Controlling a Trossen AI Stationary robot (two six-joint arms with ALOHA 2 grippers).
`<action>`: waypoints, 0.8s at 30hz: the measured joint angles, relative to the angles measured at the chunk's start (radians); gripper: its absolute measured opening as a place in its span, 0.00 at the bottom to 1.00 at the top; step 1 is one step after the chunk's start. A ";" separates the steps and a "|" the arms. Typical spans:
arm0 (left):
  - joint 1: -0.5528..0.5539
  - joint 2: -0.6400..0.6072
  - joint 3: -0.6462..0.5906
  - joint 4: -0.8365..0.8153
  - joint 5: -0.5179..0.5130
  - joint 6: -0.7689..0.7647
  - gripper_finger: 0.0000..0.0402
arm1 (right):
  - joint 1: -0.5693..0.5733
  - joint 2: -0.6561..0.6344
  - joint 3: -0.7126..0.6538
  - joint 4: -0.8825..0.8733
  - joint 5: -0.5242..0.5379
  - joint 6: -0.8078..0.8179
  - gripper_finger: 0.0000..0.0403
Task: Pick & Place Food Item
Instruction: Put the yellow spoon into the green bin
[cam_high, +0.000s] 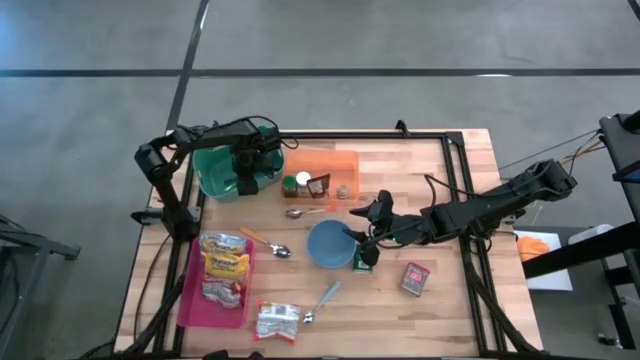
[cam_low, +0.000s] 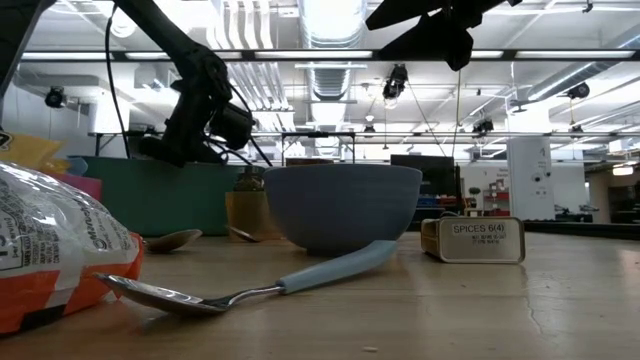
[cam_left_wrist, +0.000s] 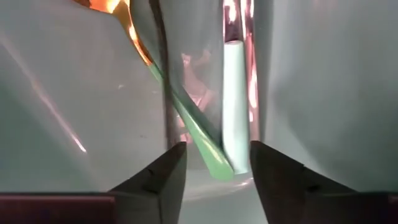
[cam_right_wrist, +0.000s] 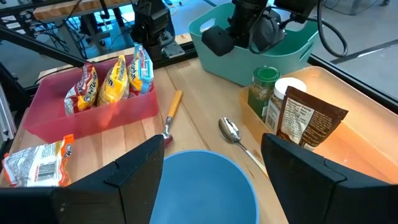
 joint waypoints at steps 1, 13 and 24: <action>0.000 0.000 0.000 0.000 0.000 0.000 0.47 | 0.000 0.000 0.000 0.000 0.000 0.000 0.66; 0.000 -0.001 0.001 -0.004 -0.004 0.001 0.55 | 0.000 0.000 0.000 0.000 0.000 0.000 0.66; -0.002 -0.004 0.057 -0.074 -0.096 -0.015 0.55 | 0.000 0.000 0.000 0.000 0.000 -0.001 0.66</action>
